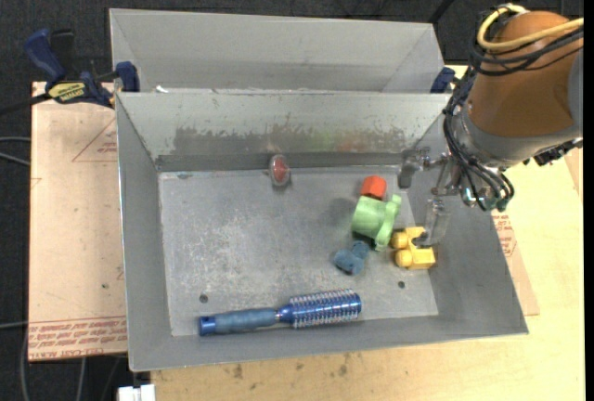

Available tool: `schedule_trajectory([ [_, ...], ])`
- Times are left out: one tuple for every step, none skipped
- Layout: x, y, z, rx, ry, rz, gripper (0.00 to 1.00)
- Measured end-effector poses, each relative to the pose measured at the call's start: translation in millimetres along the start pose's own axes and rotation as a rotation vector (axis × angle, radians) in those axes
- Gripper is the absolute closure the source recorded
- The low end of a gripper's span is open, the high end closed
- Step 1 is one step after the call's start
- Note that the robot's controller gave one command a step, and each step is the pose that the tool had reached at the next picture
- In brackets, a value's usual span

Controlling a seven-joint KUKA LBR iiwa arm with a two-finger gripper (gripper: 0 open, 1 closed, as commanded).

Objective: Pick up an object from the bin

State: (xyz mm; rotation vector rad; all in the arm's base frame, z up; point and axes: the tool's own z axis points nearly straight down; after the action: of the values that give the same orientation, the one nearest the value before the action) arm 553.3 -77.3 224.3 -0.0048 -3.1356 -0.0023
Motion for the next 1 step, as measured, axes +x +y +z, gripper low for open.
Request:
schedule_trajectory([
  [10.1, -74.4, 158.6, 0.001, -0.002, -0.125, 0.00],
])
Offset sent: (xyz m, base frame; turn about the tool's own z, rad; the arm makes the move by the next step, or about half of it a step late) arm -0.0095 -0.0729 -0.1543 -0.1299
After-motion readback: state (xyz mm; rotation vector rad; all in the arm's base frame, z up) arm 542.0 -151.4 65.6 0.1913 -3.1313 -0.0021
